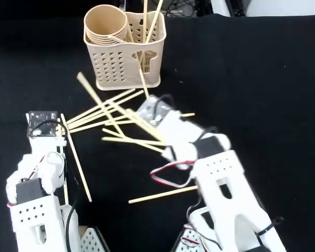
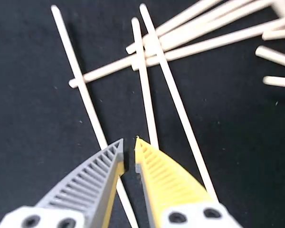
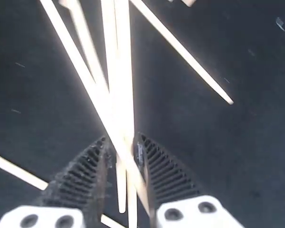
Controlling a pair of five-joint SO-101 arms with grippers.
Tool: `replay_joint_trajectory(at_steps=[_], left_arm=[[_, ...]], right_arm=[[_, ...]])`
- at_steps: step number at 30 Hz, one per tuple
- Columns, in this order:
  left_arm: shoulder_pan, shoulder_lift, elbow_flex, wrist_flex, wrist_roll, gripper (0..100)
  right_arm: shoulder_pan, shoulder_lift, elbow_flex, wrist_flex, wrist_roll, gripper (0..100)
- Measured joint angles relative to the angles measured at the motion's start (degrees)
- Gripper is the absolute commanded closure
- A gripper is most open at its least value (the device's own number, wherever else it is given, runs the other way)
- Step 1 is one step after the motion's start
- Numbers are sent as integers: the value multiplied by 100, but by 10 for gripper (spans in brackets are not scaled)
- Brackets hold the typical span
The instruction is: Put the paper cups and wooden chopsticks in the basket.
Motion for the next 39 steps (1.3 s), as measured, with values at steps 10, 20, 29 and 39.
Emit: replay_joint_trajectory(at_steps=[10, 20, 29, 39], left_arm=[[0, 668, -1407, 62, 431, 845], [-316, 4527, -3596, 668, 800, 836], [-571, 6163, -4237, 958, 809, 838], [-571, 5538, -3596, 914, 809, 838]], right_arm=[[738, -88, -79, 0, 70, 986], [440, -97, -712, 0, -686, 986], [299, -475, -712, 0, -1055, 986], [-220, -2532, -879, 888, -1196, 986]])
